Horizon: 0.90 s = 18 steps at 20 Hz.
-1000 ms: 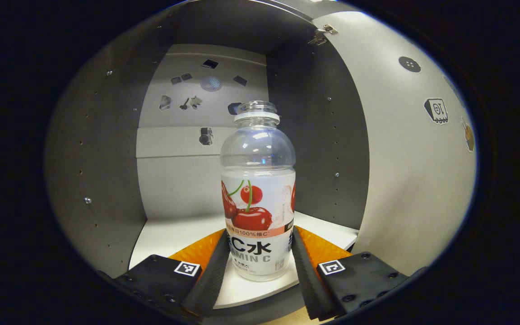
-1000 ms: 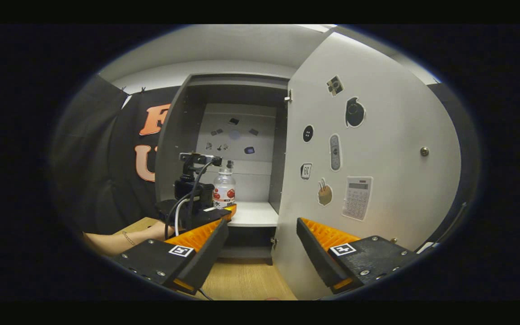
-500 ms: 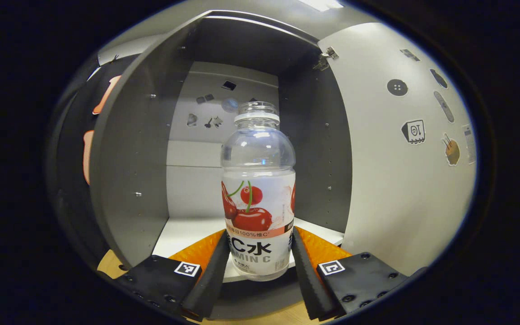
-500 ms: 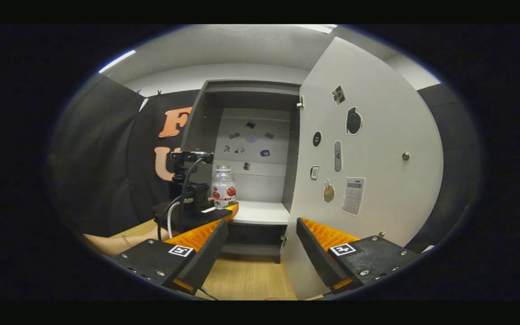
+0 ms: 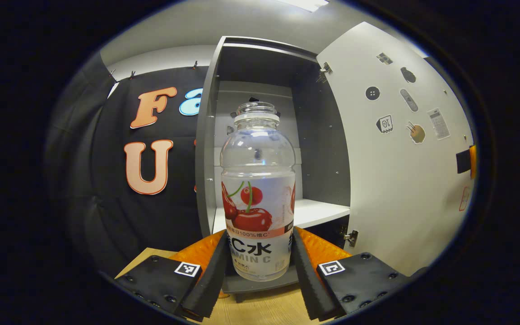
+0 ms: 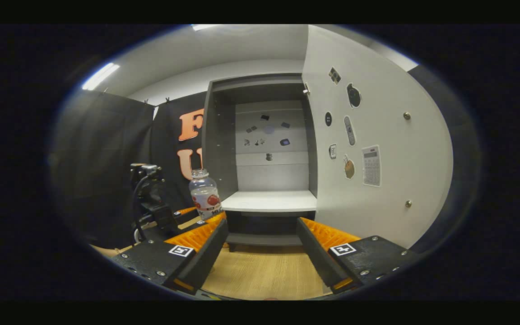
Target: Open the cabinet door with the right hand, grasp the bottle in the cabinet with the left hand and place it on the coaster, then close the cabinet door with the right hand.
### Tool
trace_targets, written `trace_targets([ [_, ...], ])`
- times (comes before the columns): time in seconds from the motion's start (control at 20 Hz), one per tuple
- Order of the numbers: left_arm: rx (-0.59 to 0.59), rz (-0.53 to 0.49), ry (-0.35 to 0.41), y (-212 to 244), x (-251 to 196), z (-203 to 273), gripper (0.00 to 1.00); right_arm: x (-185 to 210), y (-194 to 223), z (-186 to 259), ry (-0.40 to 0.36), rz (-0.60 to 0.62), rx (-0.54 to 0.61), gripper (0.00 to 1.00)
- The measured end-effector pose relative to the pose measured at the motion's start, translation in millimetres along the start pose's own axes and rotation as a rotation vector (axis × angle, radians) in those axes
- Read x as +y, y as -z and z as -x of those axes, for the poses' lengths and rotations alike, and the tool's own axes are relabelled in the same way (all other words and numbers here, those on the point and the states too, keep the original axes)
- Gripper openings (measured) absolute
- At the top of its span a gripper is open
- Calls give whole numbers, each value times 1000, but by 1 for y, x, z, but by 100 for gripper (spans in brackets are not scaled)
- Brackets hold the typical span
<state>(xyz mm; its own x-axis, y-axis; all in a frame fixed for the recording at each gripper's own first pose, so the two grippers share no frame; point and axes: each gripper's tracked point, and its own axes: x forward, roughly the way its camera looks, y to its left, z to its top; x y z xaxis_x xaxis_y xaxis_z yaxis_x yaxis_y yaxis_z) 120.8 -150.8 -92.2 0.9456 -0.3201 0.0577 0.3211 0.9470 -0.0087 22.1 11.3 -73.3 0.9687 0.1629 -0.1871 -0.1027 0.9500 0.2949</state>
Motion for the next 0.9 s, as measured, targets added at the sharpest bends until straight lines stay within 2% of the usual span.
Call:
trace_targets([
  [0.3,29,4,25,30,22,39,80,40,5,-4,25,10,-20,94],
  [0.35,32,8,35,32,26,45,80,47,7,-7,32,23,-26,97],
  [0.4,34,10,44,37,29,50,80,53,9,-7,42,34,-28,94],
  [0.45,34,7,53,40,33,56,81,59,10,-8,53,42,-31,97],
  [0.5,35,6,64,43,36,60,81,64,11,-8,66,48,-37,94],
  [0.7,38,13,100,61,43,73,80,79,19,-8,104,66,-45,94],
  [0.9,70,33,83,96,47,85,81,84,28,-16,109,89,-45,94],
])
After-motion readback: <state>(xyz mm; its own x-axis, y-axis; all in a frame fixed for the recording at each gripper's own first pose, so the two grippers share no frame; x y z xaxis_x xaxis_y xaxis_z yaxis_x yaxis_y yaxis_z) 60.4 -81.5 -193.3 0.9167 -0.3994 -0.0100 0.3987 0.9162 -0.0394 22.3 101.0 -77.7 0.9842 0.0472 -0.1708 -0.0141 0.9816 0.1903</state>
